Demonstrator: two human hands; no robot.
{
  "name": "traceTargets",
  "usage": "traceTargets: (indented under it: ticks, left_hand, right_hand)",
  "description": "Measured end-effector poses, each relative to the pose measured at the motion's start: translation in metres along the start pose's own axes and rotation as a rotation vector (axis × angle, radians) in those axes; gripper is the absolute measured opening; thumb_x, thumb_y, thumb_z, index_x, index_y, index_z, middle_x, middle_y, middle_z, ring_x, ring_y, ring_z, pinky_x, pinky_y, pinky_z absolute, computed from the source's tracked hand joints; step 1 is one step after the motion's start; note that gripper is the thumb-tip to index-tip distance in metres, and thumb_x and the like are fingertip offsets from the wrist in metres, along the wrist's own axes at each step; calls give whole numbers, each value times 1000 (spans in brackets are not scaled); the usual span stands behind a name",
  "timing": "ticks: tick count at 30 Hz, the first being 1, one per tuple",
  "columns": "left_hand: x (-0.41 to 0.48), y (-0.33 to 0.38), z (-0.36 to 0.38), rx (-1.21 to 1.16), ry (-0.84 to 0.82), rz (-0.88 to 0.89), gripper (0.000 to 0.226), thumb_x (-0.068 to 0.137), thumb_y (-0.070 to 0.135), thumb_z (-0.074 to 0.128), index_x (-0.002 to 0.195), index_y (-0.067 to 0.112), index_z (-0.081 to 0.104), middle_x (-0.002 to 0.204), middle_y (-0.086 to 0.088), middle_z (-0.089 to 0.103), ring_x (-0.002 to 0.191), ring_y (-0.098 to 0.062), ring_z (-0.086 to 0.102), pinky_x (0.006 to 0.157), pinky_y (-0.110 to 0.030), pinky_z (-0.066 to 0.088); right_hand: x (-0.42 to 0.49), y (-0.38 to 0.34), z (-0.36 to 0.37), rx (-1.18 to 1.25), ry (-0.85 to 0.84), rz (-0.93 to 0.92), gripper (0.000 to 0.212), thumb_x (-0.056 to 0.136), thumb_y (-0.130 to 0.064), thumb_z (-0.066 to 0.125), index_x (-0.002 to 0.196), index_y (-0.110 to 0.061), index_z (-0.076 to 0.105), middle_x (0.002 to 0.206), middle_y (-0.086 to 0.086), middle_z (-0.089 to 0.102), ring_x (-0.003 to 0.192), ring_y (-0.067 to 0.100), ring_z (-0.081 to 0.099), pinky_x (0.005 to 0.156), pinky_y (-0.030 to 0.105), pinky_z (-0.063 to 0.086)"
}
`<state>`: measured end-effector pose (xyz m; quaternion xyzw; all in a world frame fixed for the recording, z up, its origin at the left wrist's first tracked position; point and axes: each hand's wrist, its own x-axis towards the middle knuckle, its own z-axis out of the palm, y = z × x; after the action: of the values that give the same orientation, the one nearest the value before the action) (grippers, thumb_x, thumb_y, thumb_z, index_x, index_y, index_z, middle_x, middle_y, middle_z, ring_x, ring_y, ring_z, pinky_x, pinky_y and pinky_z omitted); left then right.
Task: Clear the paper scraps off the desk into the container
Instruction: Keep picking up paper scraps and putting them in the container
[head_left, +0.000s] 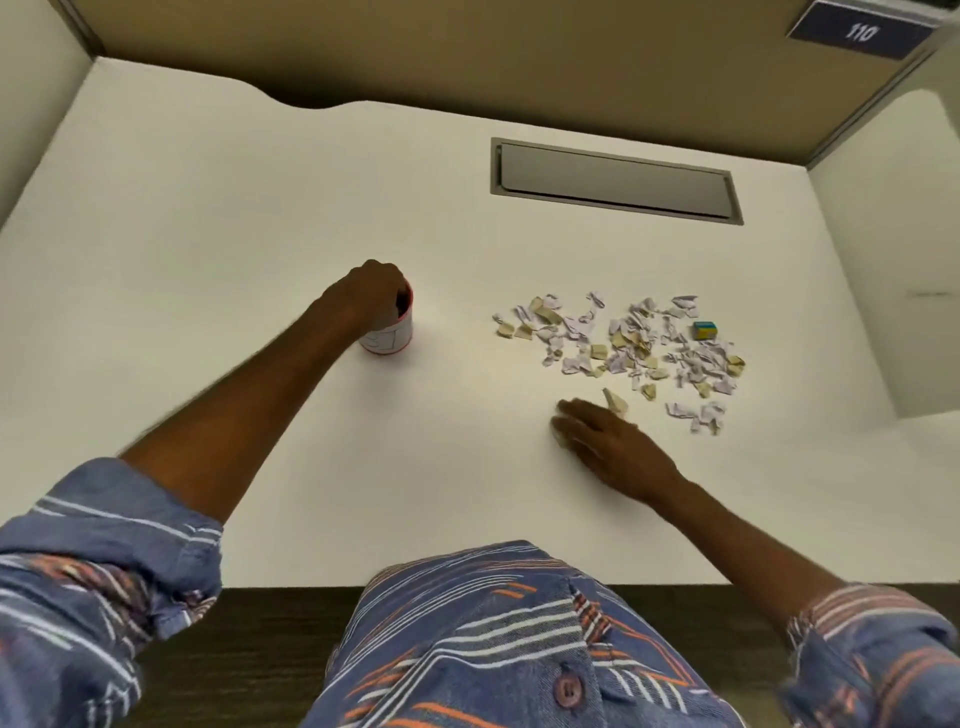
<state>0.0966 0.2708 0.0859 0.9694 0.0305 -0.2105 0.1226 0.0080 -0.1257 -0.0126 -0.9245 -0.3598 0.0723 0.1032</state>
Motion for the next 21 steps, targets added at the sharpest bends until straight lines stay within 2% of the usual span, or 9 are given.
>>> traceTargets:
  ticks: [3, 5, 8, 11, 12, 14, 17, 19, 21]
  left_hand:
    - [1, 2, -1, 45, -27, 2, 37, 88, 16, 61, 124, 9, 63, 127, -18, 61, 114, -38, 60, 89, -41, 53]
    - [1, 3, -6, 64, -18, 12, 35, 87, 14, 60, 121, 9, 66, 124, -17, 63, 112, -37, 61, 87, -39, 53]
    - [-4, 6, -23, 32, 49, 5, 29, 86, 17, 63, 112, 13, 74, 115, -13, 70, 105, -34, 64, 85, -34, 54]
    - [-20, 20, -39, -106, 194, -5, 21, 86, 9, 65, 102, 11, 78, 106, -12, 74, 101, -31, 66, 81, -29, 49]
    - [-27, 28, -42, -162, 258, 13, 21, 86, 7, 64, 102, 10, 78, 105, -11, 74, 101, -29, 67, 81, -28, 47]
    - [-42, 52, -43, -264, 323, 75, 19, 89, 11, 65, 104, 12, 77, 103, -8, 75, 94, -24, 69, 80, -23, 45]
    - [-51, 95, -16, -397, 231, 188, 18, 88, 19, 69, 105, 18, 76, 94, -1, 75, 75, -18, 69, 72, -18, 47]
    - [-49, 123, 20, -431, 135, 287, 25, 85, 19, 73, 110, 17, 74, 99, -3, 74, 86, -19, 70, 79, -24, 52]
    - [-42, 148, 61, -389, 64, 376, 38, 83, 22, 75, 120, 16, 68, 113, -5, 69, 103, -21, 65, 92, -28, 49]
  right_hand:
    - [-39, 20, 4, -43, 64, 45, 34, 102, -17, 53, 135, -14, 61, 148, 10, 53, 132, 31, 54, 101, 45, 53]
    - [-58, 28, 0, -45, 172, 191, 33, 102, -16, 50, 133, -13, 62, 148, 12, 52, 131, 34, 53, 100, 49, 53]
    - [-81, 28, -2, 15, 270, 441, 43, 101, -29, 51, 142, -17, 55, 157, 9, 42, 144, 31, 39, 111, 49, 43]
    - [-96, 9, 9, 146, 215, 584, 75, 95, -52, 61, 156, -21, 30, 168, 4, 16, 156, 26, 12, 125, 42, 17]
    - [-98, 1, 15, 165, 179, 607, 87, 92, -60, 59, 159, -22, 19, 170, 3, 6, 156, 25, 3, 125, 42, 10]
    - [-97, -8, 30, 136, 145, 636, 97, 89, -73, 48, 161, -25, 3, 170, 1, -7, 156, 26, -7, 125, 44, 2]
    - [-75, -2, 39, 107, 180, 675, 96, 90, -75, 40, 161, -23, -1, 169, 4, -9, 156, 29, -8, 124, 49, 0]
    - [-53, 8, 37, 150, 217, 666, 91, 94, -70, 39, 161, -22, 0, 170, 5, -6, 156, 28, -6, 125, 49, 0]
    - [-33, 18, 33, 164, 230, 616, 80, 99, -60, 40, 161, -21, 7, 170, 6, 0, 157, 27, -1, 125, 48, 4]
